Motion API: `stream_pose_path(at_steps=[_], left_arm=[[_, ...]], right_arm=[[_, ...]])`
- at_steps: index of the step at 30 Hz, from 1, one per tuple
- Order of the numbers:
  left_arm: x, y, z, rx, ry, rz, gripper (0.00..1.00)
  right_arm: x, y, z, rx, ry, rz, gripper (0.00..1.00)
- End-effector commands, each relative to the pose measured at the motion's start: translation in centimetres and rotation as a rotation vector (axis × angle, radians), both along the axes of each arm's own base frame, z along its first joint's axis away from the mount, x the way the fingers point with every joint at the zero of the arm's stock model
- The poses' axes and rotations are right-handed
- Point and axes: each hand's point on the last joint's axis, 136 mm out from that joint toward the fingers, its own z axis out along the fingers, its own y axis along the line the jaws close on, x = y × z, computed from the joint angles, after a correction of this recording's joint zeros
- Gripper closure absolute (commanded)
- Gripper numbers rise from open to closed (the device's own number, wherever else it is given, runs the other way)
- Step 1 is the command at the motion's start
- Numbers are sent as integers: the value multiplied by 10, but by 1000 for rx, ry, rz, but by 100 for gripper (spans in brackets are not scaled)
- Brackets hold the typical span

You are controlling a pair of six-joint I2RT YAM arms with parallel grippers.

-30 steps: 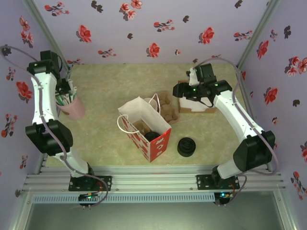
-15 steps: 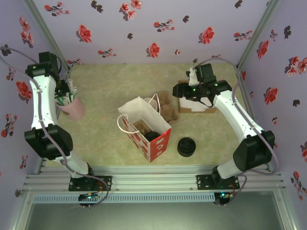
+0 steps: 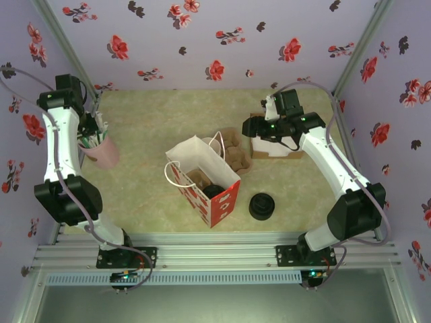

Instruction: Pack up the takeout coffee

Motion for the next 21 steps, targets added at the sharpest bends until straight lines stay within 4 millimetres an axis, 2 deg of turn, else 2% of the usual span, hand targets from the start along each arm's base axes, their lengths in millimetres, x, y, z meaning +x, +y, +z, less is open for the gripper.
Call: stream_pose_path(at_steps=[1, 8, 13, 21], left_arm=[[-9, 5, 2, 24, -1, 8, 69], [-9, 11, -5, 25, 9, 23, 71], [-6, 13, -1, 30, -9, 28, 71], [-7, 14, 3, 36, -20, 28, 82]], right_arm=[[3, 1, -7, -1, 0, 23, 35], [3, 2, -8, 4, 4, 25, 35], [2, 2, -8, 4, 4, 27, 35], [2, 3, -9, 7, 8, 27, 36]])
